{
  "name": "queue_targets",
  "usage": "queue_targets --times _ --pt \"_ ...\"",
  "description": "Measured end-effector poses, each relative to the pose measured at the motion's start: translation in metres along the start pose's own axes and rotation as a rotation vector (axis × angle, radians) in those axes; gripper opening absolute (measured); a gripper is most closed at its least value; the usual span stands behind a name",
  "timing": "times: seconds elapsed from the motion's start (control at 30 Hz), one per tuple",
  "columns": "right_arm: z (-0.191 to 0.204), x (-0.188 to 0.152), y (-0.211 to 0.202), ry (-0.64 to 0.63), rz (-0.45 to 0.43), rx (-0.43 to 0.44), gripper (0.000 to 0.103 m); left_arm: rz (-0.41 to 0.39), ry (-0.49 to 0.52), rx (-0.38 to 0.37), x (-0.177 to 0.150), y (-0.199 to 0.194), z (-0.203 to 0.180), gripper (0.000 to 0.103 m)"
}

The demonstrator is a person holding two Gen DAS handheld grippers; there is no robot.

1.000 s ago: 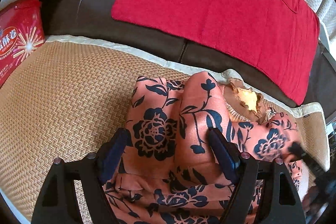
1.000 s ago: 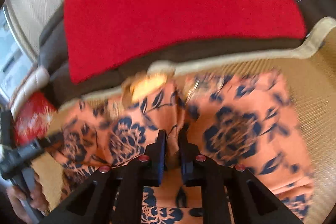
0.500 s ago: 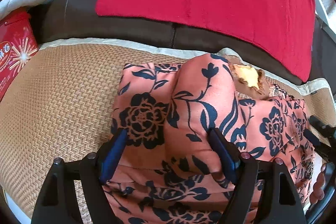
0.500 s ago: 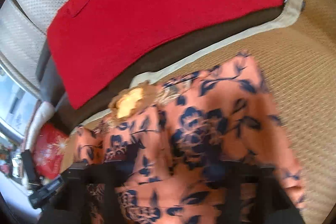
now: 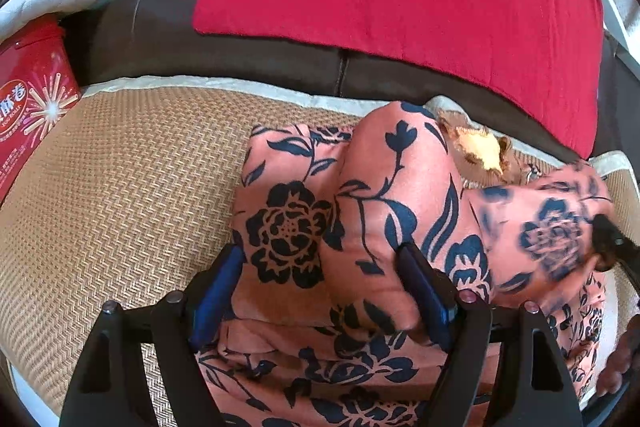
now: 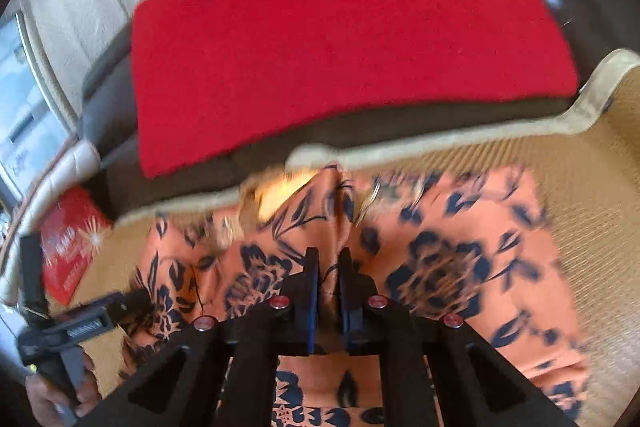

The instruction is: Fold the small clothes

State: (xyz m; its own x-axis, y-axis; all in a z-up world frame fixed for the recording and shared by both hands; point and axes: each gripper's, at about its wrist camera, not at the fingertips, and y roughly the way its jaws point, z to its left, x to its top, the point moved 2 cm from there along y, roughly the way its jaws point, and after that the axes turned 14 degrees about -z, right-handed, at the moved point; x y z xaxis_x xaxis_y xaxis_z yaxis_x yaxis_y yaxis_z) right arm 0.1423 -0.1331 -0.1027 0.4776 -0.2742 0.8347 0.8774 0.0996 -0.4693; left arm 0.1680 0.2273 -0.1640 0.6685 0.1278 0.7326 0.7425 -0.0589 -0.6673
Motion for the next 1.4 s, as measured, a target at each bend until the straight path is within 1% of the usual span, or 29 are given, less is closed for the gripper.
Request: queue_targets --times 0.07,0.1,0.2,0.23,0.27,0.3,0.37,0.43,0.5,0.57,0.6,0.63,0.67,0.7,0.73,0.77,0.8,0.87,0.97,1.0,1.03,1.07,1.13,1.2,1.23,1.27,1.33,1.37,1.4 --pt "-0.017 0.005 -0.013 0.012 -0.041 -0.067 0.009 -0.001 0.000 -0.011 0.001 -0.003 0.000 0.081" --pt "-0.028 0.006 -0.017 0.020 -0.048 -0.117 0.009 0.000 0.012 0.003 0.001 -0.003 -0.001 0.081" --pt "-0.075 -0.001 -0.012 0.101 0.009 -0.255 0.009 0.023 0.070 0.033 -0.006 0.002 -0.008 0.081" --pt "-0.081 -0.004 -0.005 0.134 0.036 -0.246 0.009 0.032 0.075 0.033 -0.007 0.005 -0.011 0.081" --pt "-0.091 -0.008 -0.003 0.178 0.093 -0.211 0.012 0.040 0.079 0.031 -0.008 0.007 -0.013 0.081" --pt "-0.093 -0.014 0.004 0.187 0.147 -0.203 0.013 0.050 0.088 0.032 -0.010 0.009 -0.015 0.081" --pt "-0.096 -0.013 0.005 0.184 0.161 -0.221 0.016 0.065 0.113 0.050 -0.014 0.014 -0.019 0.081" --pt "-0.107 -0.004 -0.003 0.247 0.130 -0.230 0.016 0.080 0.136 0.048 -0.019 0.018 -0.025 0.081" --pt "-0.118 0.003 -0.014 0.287 0.073 -0.244 0.021 0.093 0.169 0.048 -0.023 0.021 -0.031 0.081" --pt "-0.116 0.010 -0.021 0.281 0.019 -0.223 0.028 0.102 0.196 0.059 -0.026 0.024 -0.037 0.081" --pt "-0.110 0.010 -0.021 0.266 0.012 -0.196 0.035 0.106 0.200 0.062 -0.027 0.025 -0.038 0.081" --pt "-0.111 0.008 -0.014 0.254 0.027 -0.175 0.053 0.109 0.196 0.061 -0.027 0.026 -0.038 0.081" --pt "-0.104 0.003 -0.009 0.242 0.053 -0.147 0.063 0.112 0.189 0.059 -0.026 0.028 -0.037 0.081" --pt "-0.100 -0.003 -0.005 0.230 0.078 -0.131 0.067 0.115 0.179 0.057 -0.026 0.027 -0.035 0.081" --pt "-0.093 -0.014 0.008 0.194 0.147 -0.145 0.066 0.115 0.173 0.057 -0.025 0.025 -0.034 0.081" --pt "-0.091 -0.021 0.016 0.163 0.197 -0.168 0.064 0.112 0.169 0.056 -0.024 0.023 -0.031 0.081" --pt "-0.088 -0.024 0.018 0.126 0.194 -0.180 0.061 0.104 0.165 0.055 -0.023 0.016 -0.027 0.081" --pt "-0.084 -0.020 0.009 0.120 0.158 -0.176 0.060 0.078 0.157 0.049 -0.022 -0.004 -0.018 0.081" --pt "-0.085 -0.013 -0.031 0.156 0.064 -0.122 0.060 0.016 0.135 0.059 -0.023 -0.043 0.005 0.081" --pt "-0.084 -0.011 -0.049 0.156 0.037 -0.100 0.060 -0.002 0.130 0.067 -0.026 -0.056 0.014 0.081" --pt "-0.083 -0.010 -0.063 0.159 0.019 -0.082 0.063 -0.016 0.122 0.076 -0.033 -0.070 0.026 0.081" --pt "-0.083 -0.010 -0.080 0.166 -0.005 -0.055 0.063 -0.019 0.109 0.082 -0.040 -0.083 0.038 0.081" --pt "-0.090 -0.009 -0.107 0.158 -0.014 -0.010 0.063 0.009 0.052 0.080 -0.060 -0.108 0.067 0.081" --pt "-0.092 -0.020 -0.134 0.143 -0.008 0.017 0.063 0.049 0.011 0.061 -0.083 -0.127 0.090 0.081" --pt "-0.091 -0.030 -0.152 0.140 0.001 0.029 0.065 0.072 -0.010 0.067 -0.101 -0.141 0.102 0.081" --pt "-0.094 -0.040 -0.169 0.142 0.014 0.045 0.065 0.087 -0.019 0.072 -0.113 -0.147 0.109 0.081" --pt "-0.106 -0.065 -0.208 0.151 0.048 0.069 0.069 0.130 -0.042 0.055 -0.145 -0.161 0.120 0.081" --pt "-0.109 -0.077 -0.218 0.151 0.066 0.073 0.070 0.153 -0.055 0.043 -0.161 -0.169 0.124 0.081" --pt "-0.114 -0.091 -0.225 0.147 0.095 0.066 0.070 0.174 -0.074 0.027 -0.175 -0.176 0.127 0.078"
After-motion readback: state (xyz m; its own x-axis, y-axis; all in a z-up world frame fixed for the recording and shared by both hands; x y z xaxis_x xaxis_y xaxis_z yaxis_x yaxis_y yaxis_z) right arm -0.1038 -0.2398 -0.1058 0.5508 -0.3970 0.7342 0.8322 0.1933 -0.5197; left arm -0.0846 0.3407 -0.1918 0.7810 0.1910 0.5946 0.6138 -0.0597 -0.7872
